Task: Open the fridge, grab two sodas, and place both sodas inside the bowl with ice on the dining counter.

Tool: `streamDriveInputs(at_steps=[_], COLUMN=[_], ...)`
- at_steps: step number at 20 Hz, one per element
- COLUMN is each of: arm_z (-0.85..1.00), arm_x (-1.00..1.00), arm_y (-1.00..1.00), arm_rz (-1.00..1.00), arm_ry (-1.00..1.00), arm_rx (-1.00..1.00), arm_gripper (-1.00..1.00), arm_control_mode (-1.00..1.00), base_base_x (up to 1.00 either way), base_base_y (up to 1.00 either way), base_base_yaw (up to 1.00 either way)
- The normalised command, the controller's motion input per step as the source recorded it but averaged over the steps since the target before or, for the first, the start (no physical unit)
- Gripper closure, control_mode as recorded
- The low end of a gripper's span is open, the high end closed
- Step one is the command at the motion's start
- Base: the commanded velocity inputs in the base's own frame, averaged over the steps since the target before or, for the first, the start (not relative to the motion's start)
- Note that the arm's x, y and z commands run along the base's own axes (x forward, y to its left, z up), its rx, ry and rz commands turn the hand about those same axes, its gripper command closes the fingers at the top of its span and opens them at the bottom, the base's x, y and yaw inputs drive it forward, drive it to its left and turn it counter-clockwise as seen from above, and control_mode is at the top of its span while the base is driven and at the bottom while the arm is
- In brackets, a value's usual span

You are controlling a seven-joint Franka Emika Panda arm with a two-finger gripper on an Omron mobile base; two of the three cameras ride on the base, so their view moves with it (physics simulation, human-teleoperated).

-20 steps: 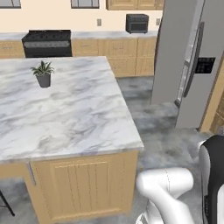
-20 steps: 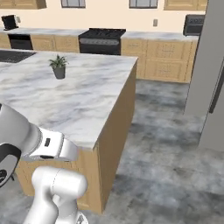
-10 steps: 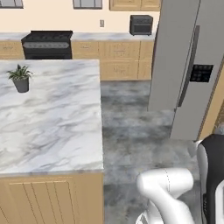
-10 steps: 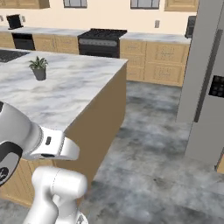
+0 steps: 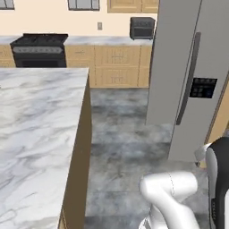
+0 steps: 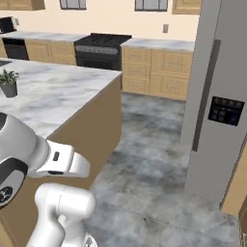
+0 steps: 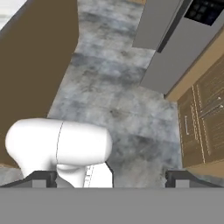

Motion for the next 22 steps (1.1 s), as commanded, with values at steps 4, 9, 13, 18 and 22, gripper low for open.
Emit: streamDriveInputs(at_steps=[4, 9, 13, 18, 22], arm_z=[0.0, 0.0, 0.0, 0.0, 0.0], arm_x=[0.0, 0.0, 0.0, 0.0, 0.0], arm_y=[0.0, 0.0, 0.0, 0.0, 0.0], arm_rz=[0.0, 0.0, 0.0, 0.0, 0.0], arm_ry=[0.0, 0.0, 0.0, 0.0, 0.0], arm_rx=[0.0, 0.0, 0.0, 0.0, 0.0], arm_gripper=[-1.0, -1.0, -1.0, -1.0, -1.0], arm_control_mode=[1.0, 1.0, 1.0, 1.0, 1.0], base_base_x=[1.0, 0.9, 0.96, 0.9, 0.63], base_base_y=[-0.25, -0.02, 0.0, 0.1, 0.34], base_base_yaw=[0.0, 0.0, 0.04, 0.02, -0.06])
